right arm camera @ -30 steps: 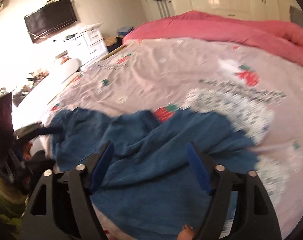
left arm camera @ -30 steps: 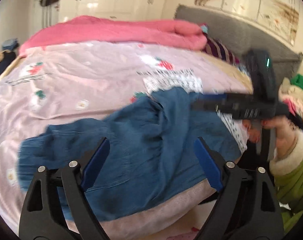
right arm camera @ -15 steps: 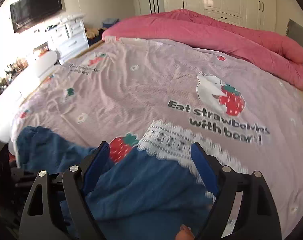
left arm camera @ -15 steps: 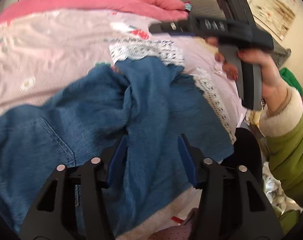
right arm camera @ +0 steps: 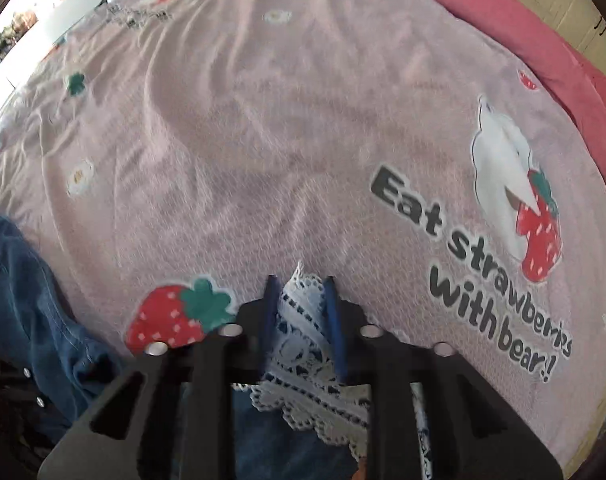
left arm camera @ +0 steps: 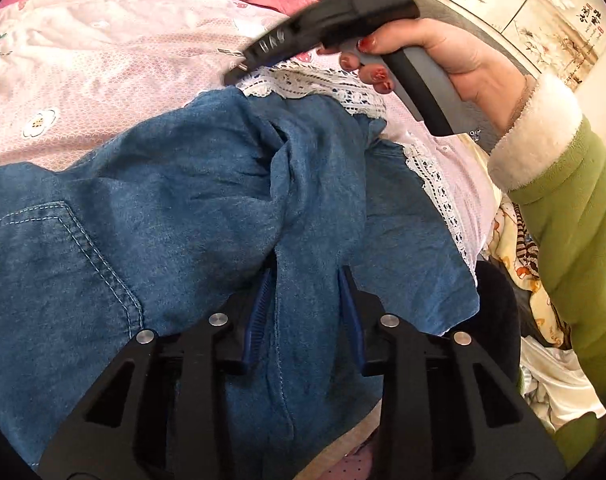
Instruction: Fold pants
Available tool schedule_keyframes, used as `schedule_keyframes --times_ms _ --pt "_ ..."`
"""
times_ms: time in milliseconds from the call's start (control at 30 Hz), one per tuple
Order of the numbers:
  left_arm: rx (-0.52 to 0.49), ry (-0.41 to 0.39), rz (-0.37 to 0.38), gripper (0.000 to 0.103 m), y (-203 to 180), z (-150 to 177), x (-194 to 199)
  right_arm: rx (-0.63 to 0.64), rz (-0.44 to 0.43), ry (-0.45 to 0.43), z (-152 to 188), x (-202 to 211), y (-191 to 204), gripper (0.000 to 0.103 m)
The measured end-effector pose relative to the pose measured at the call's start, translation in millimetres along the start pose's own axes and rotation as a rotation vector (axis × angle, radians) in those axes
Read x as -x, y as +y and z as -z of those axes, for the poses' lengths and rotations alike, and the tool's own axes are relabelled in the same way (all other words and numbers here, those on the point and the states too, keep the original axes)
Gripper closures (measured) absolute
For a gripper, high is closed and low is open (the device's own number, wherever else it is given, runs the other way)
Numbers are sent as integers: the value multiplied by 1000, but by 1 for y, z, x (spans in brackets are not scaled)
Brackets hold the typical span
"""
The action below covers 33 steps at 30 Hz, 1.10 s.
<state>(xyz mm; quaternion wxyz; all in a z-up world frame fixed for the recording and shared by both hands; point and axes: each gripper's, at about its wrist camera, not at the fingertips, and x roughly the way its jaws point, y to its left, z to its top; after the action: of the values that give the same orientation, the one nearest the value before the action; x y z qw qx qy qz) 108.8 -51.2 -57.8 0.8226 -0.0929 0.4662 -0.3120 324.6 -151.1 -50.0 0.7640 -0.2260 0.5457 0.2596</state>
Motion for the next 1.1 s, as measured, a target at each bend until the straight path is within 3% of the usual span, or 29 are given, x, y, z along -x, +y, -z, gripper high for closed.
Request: schedule_keyframes --times_ms 100,233,300,500,633,833,1100 --pt "-3 -1 2 77 0 0 1 -52 -23 -110 17 32 -9 93" --pt "8 -2 8 77 3 -1 5 -155 -67 -265 55 86 -25 94" --pt "9 -2 11 85 4 -2 5 -216 -82 -350 80 118 -36 94" --pt "11 -2 53 91 0 -3 10 -401 -154 -541 171 182 -54 94" --pt "-24 -13 36 94 -4 -2 18 -474 -174 -541 232 181 -47 94" --pt "-98 9 -49 94 -11 4 22 -575 -240 -427 310 141 -24 94" --pt "-136 -2 -131 94 -15 8 30 -601 -329 -385 345 121 1 94"
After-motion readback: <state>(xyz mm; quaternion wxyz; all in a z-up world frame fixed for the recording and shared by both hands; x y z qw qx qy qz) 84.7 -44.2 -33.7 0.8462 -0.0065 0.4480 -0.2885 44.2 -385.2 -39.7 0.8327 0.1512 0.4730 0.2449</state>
